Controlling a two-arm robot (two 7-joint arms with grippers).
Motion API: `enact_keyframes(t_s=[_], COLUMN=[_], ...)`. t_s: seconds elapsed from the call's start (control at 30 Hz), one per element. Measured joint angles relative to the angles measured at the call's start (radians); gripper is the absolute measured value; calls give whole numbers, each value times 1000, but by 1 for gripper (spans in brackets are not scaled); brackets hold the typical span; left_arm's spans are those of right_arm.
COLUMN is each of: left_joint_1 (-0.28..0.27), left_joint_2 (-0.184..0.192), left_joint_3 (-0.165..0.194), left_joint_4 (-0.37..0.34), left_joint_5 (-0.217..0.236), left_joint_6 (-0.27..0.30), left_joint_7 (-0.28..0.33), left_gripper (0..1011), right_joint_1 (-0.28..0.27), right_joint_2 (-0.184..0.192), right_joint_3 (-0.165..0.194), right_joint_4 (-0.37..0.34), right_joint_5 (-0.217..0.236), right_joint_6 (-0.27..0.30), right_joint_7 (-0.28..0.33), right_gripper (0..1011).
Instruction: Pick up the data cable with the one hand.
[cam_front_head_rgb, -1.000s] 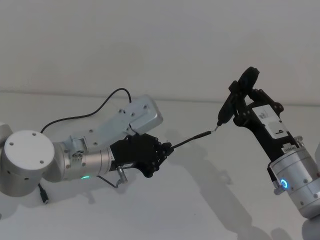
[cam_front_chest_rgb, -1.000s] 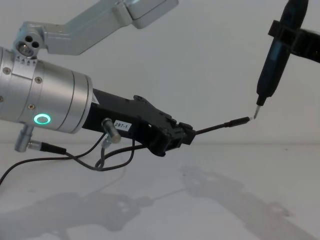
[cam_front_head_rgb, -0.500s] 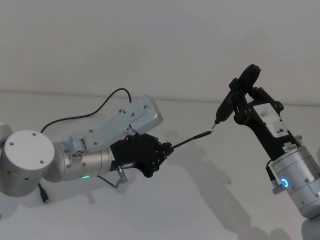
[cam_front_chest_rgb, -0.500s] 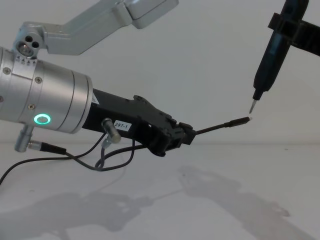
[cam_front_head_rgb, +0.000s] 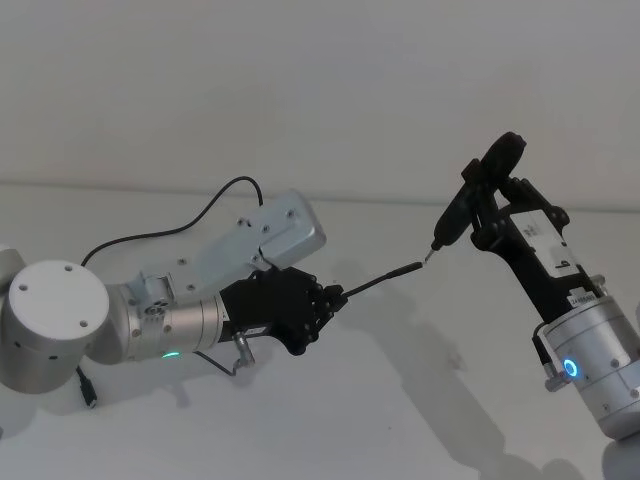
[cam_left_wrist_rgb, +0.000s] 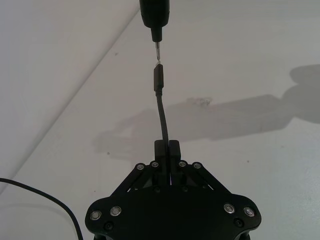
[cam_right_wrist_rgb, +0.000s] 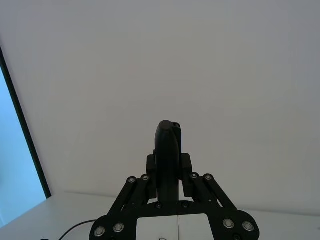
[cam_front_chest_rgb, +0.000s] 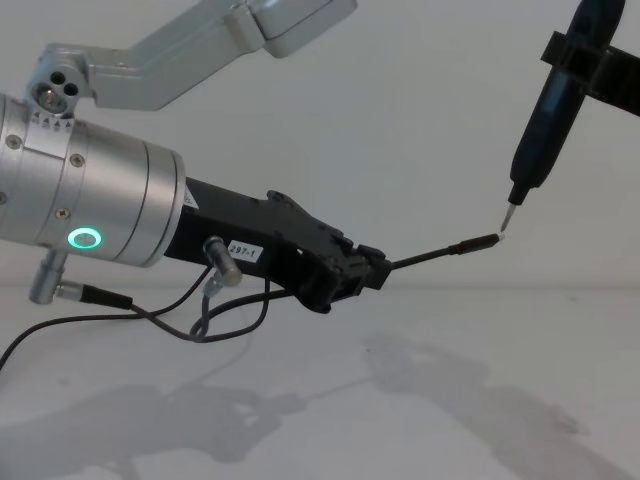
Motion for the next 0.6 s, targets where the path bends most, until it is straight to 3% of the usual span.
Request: enact_keyframes(t_s=[0.6], left_joint_1=[0], left_joint_2=[0], left_joint_3=[0], left_joint_4=[0], left_joint_5=[0], left_joint_6=[0], left_joint_7=[0], left_gripper=[47], right_joint_1=[11], right_joint_2=[4], right_joint_3=[-5], right_joint_4=[22], right_joint_5=[16], right_joint_6=[-7], right_joint_7=[-3], right_gripper=[268])
